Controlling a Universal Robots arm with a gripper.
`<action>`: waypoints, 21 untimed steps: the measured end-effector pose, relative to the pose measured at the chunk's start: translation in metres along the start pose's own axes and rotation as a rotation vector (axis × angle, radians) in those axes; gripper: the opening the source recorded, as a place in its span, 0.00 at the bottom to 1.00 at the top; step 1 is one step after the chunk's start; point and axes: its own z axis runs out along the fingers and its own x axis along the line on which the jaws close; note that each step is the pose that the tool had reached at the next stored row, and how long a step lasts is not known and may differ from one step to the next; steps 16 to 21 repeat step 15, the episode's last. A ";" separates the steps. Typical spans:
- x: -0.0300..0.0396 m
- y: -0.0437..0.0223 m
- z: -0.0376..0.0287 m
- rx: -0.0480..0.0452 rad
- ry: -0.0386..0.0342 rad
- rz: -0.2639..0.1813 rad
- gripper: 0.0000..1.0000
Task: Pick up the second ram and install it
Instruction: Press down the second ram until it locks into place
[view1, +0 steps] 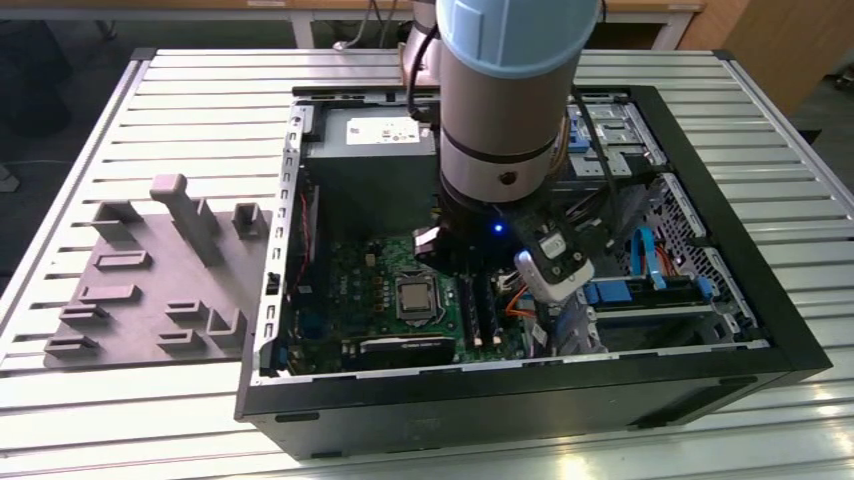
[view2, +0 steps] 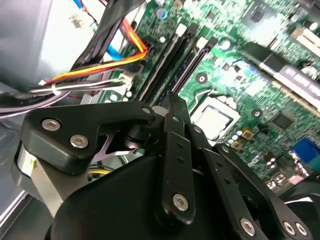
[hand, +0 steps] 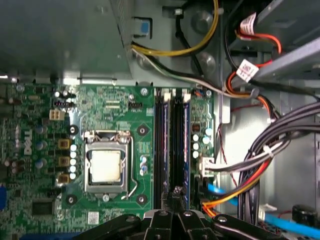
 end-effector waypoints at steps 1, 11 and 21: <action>0.0000 0.0021 0.0001 0.0001 0.0000 0.000 0.11; 0.0001 0.0171 0.0009 -0.0001 0.0000 0.000 0.11; 0.0001 0.0173 0.0009 0.0000 0.0000 0.000 0.11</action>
